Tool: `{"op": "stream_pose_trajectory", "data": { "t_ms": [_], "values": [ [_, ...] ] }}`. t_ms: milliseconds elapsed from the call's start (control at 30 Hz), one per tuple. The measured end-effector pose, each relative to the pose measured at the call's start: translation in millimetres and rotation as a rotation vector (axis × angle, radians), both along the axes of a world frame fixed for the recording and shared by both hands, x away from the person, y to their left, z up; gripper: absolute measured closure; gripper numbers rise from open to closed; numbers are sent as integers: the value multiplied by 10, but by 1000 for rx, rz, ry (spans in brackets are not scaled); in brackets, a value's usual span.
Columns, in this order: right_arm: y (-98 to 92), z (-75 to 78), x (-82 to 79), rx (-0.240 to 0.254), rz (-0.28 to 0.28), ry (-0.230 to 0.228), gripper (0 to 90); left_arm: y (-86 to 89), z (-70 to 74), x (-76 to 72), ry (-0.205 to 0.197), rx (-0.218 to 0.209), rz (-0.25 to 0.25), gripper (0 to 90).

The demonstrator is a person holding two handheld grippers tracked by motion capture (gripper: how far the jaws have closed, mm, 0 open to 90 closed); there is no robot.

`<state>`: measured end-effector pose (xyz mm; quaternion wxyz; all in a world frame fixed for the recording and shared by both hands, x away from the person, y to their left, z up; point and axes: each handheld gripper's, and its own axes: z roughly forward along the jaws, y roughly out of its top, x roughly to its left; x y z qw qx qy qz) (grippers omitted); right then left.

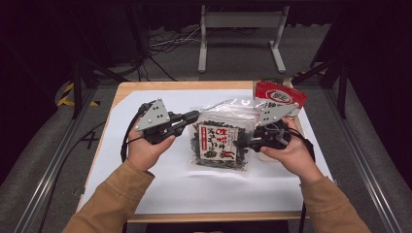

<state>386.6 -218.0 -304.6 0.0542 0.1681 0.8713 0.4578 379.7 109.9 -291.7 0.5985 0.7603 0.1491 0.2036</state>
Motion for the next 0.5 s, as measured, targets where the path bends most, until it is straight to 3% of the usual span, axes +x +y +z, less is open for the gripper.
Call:
{"op": "stream_pose_trajectory", "data": {
  "t_ms": [233, 400, 500],
  "values": [
    [-20, 17, -1, 32, -6, 56, 776, 31, 2, 17, 30, -19, -6, 856],
    [-36, 20, -4, 47, -9, 77, 778, 73, -2, 27, 64, -82, -21, 799],
    [-63, 67, -27, 41, -14, 60, 778, 112, 9, 13, 85, -107, -23, 636]
  ]
}}
